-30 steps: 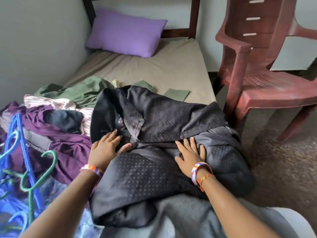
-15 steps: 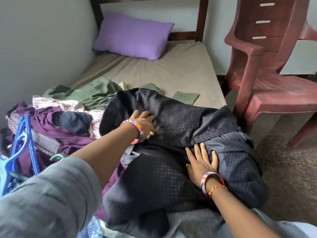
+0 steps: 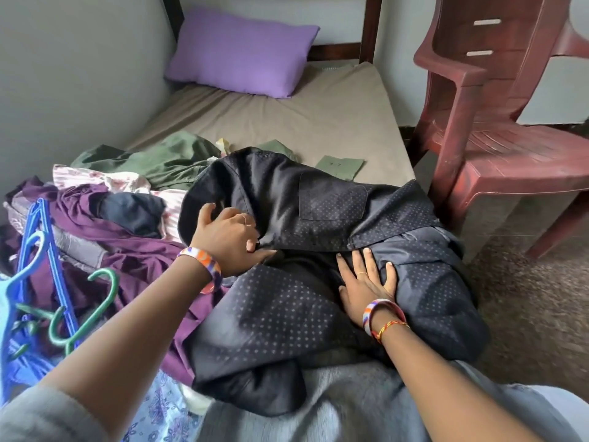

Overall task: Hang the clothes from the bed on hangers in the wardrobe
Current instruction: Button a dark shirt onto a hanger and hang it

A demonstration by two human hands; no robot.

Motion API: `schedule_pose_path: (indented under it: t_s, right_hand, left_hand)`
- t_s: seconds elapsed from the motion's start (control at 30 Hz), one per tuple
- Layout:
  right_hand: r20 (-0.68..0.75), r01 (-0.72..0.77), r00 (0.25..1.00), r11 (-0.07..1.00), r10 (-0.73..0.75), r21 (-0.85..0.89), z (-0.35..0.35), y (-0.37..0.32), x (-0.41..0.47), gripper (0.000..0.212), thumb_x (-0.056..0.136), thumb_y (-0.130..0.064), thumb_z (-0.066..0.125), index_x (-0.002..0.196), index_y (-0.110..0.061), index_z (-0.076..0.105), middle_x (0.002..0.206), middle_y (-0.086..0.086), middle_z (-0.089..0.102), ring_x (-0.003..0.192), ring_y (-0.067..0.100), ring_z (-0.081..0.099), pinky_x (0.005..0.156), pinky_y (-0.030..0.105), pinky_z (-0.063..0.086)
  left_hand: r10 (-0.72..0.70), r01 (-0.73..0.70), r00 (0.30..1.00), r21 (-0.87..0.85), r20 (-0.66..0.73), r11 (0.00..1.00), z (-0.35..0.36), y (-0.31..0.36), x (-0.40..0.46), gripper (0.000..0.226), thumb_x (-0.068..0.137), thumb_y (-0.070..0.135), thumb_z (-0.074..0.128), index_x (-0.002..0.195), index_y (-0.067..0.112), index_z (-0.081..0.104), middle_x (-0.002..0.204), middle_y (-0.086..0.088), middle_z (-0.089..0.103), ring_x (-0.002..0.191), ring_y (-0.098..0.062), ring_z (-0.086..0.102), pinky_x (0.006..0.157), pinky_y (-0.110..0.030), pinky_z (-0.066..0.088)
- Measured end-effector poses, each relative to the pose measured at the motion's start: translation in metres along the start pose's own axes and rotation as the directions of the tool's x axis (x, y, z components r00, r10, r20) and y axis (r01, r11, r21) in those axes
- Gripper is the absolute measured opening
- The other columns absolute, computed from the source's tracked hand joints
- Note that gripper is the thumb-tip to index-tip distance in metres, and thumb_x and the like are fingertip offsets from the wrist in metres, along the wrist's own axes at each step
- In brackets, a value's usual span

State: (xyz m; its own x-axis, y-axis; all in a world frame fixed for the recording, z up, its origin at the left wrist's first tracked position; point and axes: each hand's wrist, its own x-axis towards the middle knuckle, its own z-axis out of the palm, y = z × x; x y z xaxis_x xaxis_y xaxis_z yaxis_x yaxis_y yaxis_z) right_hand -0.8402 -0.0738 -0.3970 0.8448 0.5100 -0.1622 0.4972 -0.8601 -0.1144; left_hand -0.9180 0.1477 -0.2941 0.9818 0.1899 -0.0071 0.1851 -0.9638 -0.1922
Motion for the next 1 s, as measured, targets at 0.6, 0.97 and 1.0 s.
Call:
schedule_pose_path:
  t_s: [0.6,0.97,1.0]
  right_hand:
    - [0.022,0.047,0.998,0.986,-0.051,0.158,-0.006,0.010,0.002,0.063,0.095,-0.032,0.043,0.149,-0.033,0.011,0.159,-0.003,-0.002,0.145,0.016,-0.012,0.113,0.047,-0.008]
    - [-0.250,0.131,0.937,0.415,0.246,0.900,-0.026,-0.030,0.025,0.015,0.086,-0.010,0.063,0.097,-0.010,0.073,0.088,0.001,0.072,0.076,0.003,0.060,0.072,0.011,0.046]
    - [-0.225,0.125,0.957,0.442,0.182,0.888,-0.019,-0.032,0.027,0.017,0.085,-0.009,0.064,0.100,-0.011,0.072,0.087,0.000,0.071,0.074,0.004,0.060,0.073,0.013,0.048]
  left_hand:
    - [-0.134,0.140,0.990,-0.187,0.045,0.972,0.015,0.094,0.063,0.029,0.086,0.018,0.054,0.113,0.013,0.063,0.119,-0.012,0.061,0.108,-0.033,0.059,0.085,-0.036,0.047]
    - [-0.291,0.324,0.903,-0.946,0.316,-0.020,0.039,0.066,0.061,0.024,0.074,-0.016,0.061,0.069,0.008,0.064,0.045,0.013,0.060,0.043,0.005,0.052,0.054,-0.009,0.048]
    - [-0.279,0.321,0.907,-0.947,0.315,-0.025,0.039,0.065,0.060,0.028,0.073,-0.018,0.060,0.068,0.010,0.064,0.045,0.013,0.061,0.044,0.005,0.053,0.053,-0.009,0.047]
